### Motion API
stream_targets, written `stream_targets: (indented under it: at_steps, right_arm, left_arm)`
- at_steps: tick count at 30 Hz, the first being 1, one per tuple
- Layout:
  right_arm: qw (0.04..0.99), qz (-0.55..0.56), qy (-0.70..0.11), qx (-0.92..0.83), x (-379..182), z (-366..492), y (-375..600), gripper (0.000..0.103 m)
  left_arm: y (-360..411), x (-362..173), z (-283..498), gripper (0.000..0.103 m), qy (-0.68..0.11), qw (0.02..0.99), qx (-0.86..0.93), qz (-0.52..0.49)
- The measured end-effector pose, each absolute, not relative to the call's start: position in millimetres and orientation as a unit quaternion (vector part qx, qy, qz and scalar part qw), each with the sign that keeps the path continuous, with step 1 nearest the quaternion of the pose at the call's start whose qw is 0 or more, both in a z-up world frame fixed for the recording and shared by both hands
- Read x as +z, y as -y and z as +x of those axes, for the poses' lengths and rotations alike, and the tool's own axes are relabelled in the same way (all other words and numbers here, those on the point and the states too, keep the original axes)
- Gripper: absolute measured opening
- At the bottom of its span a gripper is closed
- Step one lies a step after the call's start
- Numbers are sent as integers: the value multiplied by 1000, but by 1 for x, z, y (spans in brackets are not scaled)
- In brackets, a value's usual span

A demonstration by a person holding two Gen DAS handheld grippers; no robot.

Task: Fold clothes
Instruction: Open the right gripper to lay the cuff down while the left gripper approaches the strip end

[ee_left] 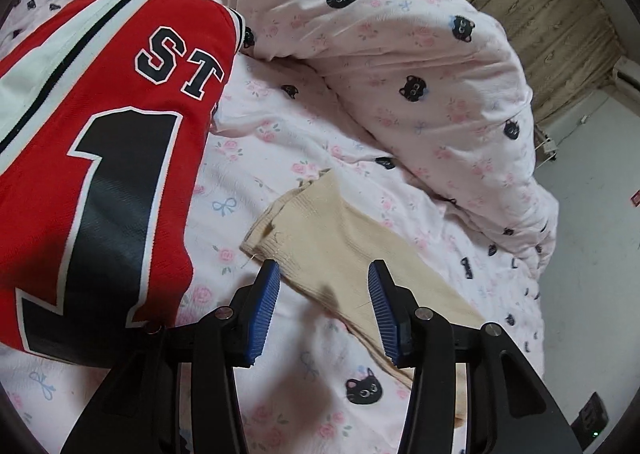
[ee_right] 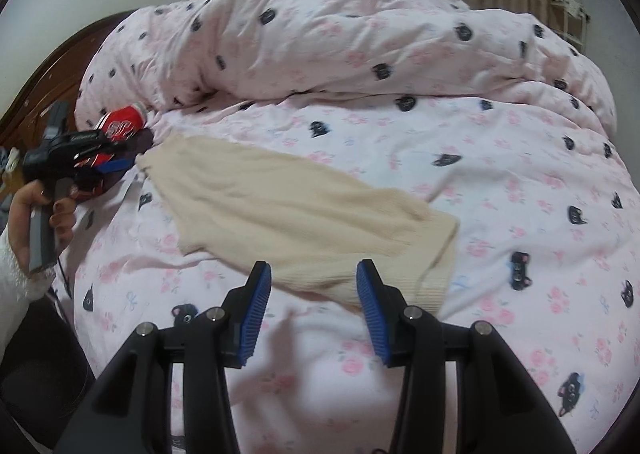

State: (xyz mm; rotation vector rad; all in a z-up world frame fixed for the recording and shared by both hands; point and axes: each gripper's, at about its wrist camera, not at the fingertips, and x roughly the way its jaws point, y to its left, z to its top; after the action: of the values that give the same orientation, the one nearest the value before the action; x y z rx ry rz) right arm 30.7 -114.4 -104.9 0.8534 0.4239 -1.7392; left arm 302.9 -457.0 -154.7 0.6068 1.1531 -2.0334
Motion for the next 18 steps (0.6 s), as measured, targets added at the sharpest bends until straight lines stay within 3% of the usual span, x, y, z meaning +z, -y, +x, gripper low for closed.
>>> stream_targets:
  at_steps: [18]
  right_arm:
    - [562,357,-222,-713,-125,48,126,46]
  left_arm:
    - [464,-172,303,41,-451,403,-758,246]
